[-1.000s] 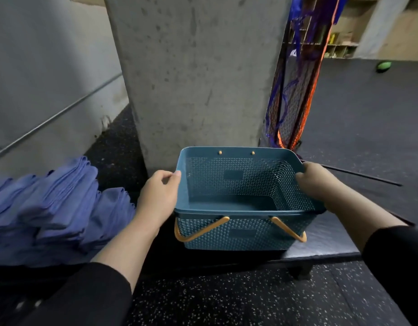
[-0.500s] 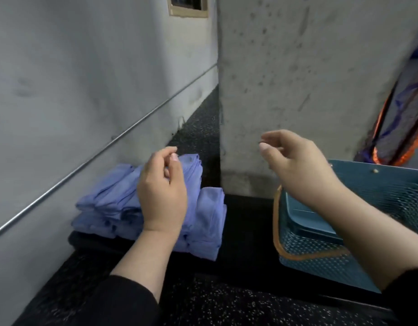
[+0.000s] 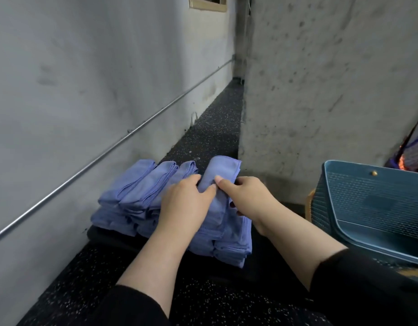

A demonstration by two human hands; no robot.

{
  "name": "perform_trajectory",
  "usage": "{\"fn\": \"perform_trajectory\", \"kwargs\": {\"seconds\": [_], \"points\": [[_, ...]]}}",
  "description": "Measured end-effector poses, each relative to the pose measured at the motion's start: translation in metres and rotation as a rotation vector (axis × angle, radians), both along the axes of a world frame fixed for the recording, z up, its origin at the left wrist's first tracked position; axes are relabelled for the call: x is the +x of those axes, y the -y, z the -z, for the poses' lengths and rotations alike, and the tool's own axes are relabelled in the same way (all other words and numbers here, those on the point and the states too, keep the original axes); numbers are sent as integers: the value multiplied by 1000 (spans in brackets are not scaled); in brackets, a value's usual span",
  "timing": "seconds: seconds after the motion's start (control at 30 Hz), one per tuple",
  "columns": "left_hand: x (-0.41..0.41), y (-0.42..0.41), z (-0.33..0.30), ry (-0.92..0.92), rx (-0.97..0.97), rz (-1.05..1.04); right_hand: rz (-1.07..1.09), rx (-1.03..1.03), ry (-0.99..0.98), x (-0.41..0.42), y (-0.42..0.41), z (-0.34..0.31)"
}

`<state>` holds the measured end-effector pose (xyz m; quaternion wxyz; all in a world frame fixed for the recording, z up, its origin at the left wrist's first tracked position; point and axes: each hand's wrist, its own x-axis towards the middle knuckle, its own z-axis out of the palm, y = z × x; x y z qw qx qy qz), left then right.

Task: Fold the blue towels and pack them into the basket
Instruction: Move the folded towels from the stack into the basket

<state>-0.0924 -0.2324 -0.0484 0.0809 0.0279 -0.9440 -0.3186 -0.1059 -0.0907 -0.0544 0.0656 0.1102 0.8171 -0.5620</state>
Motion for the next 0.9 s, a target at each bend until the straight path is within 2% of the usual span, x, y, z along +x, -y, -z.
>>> {"fn": "perform_trajectory", "kwargs": {"seconds": [0.07,0.23,0.37,0.47,0.6,0.7,0.77,0.9], "points": [[-3,-1,1,38,123,17,40,-55,6,3,0,-1],[1,-4,-2,-39,685,73,68,-169,-134,15,-1,-19],[10,-17,-11,-126,922,161,45,-462,-98,27,-13,-50],[19,-38,-17,-167,984,221,10,-493,-113,38,-40,-72],[30,-81,-26,-114,1074,379,33,-351,-192,53,-100,-100],[29,-111,-23,-95,1028,345,93,-234,-227,62,-163,-119],[26,-129,-15,-29,958,280,125,-156,-142,67,-202,-122],[21,-161,6,247,819,269,185,-61,119,70,-253,-89]]}}
